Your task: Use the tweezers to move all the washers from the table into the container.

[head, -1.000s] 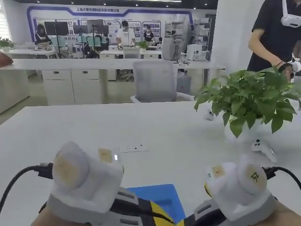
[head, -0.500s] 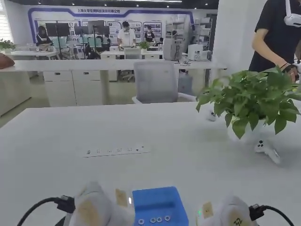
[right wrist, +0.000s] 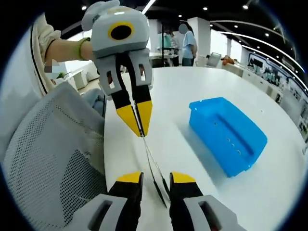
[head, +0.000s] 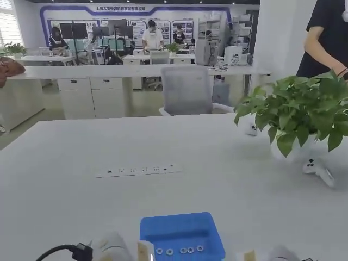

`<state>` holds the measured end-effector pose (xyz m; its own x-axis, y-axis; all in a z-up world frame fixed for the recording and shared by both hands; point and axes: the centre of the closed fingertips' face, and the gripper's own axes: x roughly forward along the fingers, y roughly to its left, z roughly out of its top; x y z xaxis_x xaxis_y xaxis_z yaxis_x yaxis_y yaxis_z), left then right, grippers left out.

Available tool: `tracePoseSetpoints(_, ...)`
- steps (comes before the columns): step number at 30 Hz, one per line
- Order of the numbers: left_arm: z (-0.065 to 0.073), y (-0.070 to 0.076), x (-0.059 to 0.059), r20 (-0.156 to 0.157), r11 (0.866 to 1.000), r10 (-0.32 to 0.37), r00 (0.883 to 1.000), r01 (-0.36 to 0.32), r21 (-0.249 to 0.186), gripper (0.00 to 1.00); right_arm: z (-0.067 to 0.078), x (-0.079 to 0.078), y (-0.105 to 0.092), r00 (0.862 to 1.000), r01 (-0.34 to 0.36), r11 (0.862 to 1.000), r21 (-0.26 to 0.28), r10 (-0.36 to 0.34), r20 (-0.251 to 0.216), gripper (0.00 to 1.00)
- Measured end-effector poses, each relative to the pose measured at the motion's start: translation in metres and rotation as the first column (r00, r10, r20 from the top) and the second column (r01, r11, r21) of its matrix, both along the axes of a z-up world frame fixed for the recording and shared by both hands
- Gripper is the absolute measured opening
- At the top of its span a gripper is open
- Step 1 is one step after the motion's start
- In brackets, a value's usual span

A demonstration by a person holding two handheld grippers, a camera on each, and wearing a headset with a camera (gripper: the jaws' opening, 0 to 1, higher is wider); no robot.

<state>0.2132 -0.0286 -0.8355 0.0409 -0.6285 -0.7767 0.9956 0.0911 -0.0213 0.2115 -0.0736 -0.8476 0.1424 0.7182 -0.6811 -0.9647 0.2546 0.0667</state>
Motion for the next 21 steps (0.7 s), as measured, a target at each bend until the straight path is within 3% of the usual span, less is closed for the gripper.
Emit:
tracePoseSetpoints(3, -0.011, 0.005, 0.0, -0.012, 0.999, 0.005, 1.0, -0.004, 0.038, 0.0, 0.016, -0.002, -0.019, 0.997, 0.077, 0.996, 0.039, -0.078, 0.024, 0.27)
tracePoseSetpoints(6, -0.022, 0.009, 0.0, -0.037, 0.997, 0.018, 0.999, -0.015, 0.076, 0.0, 0.028, -0.001, -0.041, 0.987, 0.15, 0.988, 0.042, -0.152, 0.054, 0.33)
tracePoseSetpoints(10, -0.032, 0.015, -0.002, -0.046, 0.989, 0.009, 0.999, -0.003, 0.145, 0.0, 0.048, 0.004, -0.068, 0.961, 0.249, 0.965, 0.08, -0.256, 0.101, 0.41)
tracePoseSetpoints(14, -0.035, 0.015, -0.005, -0.069, 0.984, 0.01, 0.998, 0.002, 0.179, 0.0, 0.061, 0.005, -0.09, 0.94, 0.301, 0.95, 0.082, -0.31, 0.145, 0.48)
tracePoseSetpoints(15, -0.036, 0.016, -0.004, -0.06, 0.982, 0.007, 0.998, 0.005, 0.188, 0.0, 0.064, 0.004, -0.096, 0.933, 0.315, 0.946, 0.076, -0.324, 0.16, 0.5)
tracePoseSetpoints(18, -0.038, 0.016, -0.004, -0.069, 0.977, 0.008, 0.998, 0.007, 0.211, 0.0, 0.07, 0.003, -0.103, 0.916, 0.347, 0.933, 0.096, -0.359, 0.179, 0.53)
tracePoseSetpoints(21, -0.041, 0.017, -0.005, -0.083, 0.975, 0.016, 0.996, 0.003, 0.223, 0.0, 0.077, 0.001, -0.107, 0.895, 0.384, 0.911, 0.152, -0.407, 0.18, 0.55)
